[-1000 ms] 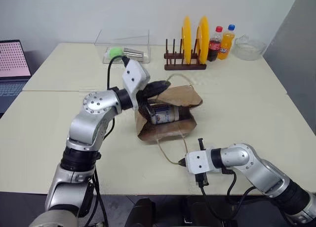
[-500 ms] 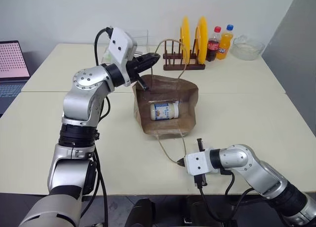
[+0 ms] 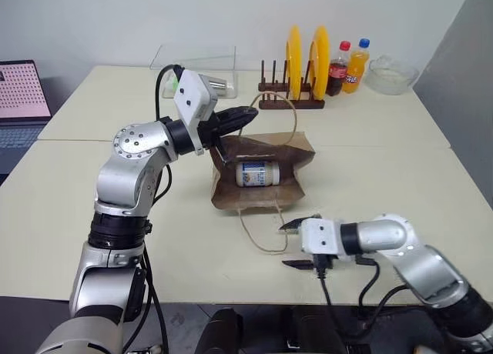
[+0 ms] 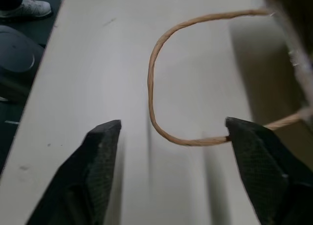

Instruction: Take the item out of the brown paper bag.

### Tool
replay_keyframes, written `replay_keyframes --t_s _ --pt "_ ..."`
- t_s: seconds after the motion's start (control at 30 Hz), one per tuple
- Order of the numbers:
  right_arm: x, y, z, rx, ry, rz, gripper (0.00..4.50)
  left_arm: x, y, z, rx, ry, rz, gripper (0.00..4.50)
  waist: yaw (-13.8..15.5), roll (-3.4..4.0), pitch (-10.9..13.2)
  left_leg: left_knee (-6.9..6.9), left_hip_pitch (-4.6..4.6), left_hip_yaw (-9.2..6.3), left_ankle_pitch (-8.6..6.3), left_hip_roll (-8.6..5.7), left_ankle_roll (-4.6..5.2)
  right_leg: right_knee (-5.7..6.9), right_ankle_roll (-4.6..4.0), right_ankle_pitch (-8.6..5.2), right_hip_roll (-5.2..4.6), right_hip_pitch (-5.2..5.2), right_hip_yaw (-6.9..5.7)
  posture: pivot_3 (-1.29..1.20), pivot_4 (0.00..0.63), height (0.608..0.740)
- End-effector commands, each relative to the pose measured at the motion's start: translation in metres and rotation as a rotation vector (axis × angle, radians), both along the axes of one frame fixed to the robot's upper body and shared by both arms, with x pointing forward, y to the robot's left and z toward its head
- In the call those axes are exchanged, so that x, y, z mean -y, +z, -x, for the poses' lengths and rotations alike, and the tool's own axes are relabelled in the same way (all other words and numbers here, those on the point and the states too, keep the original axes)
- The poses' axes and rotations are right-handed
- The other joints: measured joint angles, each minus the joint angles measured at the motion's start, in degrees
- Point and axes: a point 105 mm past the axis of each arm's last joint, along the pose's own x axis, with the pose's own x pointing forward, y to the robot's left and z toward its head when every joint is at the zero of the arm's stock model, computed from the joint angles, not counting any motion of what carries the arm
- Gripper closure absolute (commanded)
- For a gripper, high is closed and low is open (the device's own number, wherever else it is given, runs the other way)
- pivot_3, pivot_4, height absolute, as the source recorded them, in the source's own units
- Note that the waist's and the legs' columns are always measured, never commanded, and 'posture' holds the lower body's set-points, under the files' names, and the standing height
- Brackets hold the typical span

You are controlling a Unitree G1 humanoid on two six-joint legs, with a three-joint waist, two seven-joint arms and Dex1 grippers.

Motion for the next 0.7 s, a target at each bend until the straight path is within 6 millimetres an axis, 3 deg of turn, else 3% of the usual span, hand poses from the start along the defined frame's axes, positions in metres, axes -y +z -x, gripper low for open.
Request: replay_keyframes --t_s 0.03,0.13,0.23,0.37,0.53,0.67,0.7 --pt "0.005 0.033 0.009 -0.014 0.000 -0.088 0.86 0.001 0.012 0.007 0.050 -0.019 0.016 4.50 0.0 0.00 0.0 0.00 0.00 -0.01 0.00 0.00 0.00 0.01 0.00 0.00 0.00 0.00 -0.01 0.00 0.150 0.740" --pt "0.006 0.064 0.005 -0.030 -0.035 -0.228 0.86 0.001 0.013 0.006 0.037 -0.018 0.034 4.50 0.0 0.00 0.0 0.00 0.00 -0.01 0.00 0.01 0.01 0.02 0.00 0.00 0.00 0.00 -0.02 0.00 0.150 0.740" --pt "-0.006 0.076 -0.004 0.015 -0.045 -0.264 0.86 0.002 0.016 0.007 0.021 -0.026 0.059 4.50 -0.2 0.00 0.0 -0.01 0.04 0.01 0.00 0.02 0.01 0.04 0.00 0.00 0.01 0.00 0.00 0.00 0.150 0.740" --pt "-0.042 0.073 -0.035 0.128 -0.107 -0.216 0.86 0.003 0.024 0.004 0.002 -0.026 0.105 4.50 -0.4 0.01 0.0 -0.04 0.02 0.00 0.00 0.04 0.01 0.09 0.00 0.00 0.02 -0.06 -0.01 0.00 0.150 0.740" --pt "-0.066 0.073 -0.063 0.267 -0.114 -0.134 0.86 0.002 0.026 0.002 0.002 -0.024 0.107 4.50 -0.2 0.01 0.0 0.00 -0.27 0.03 0.13 -0.03 -0.21 0.09 -0.30 0.18 -0.01 -0.33 0.03 0.00 0.150 0.740" --pt "-0.074 0.064 -0.085 0.322 -0.132 -0.056 0.02 0.003 0.023 0.003 0.006 -0.023 0.105 4.50 -0.1 0.01 0.0 0.03 -0.40 0.10 0.14 -0.05 -0.23 0.10 -0.31 0.19 -0.03 -0.48 0.10 0.00 0.150 0.740" --pt "-0.075 0.061 -0.090 0.342 -0.133 -0.028 0.02 0.003 0.023 0.004 0.006 -0.024 0.105 4.50 -0.2 0.01 0.0 0.02 -0.40 0.11 0.14 -0.05 -0.23 0.10 -0.31 0.20 -0.03 -0.49 0.10 0.00 0.150 0.740"
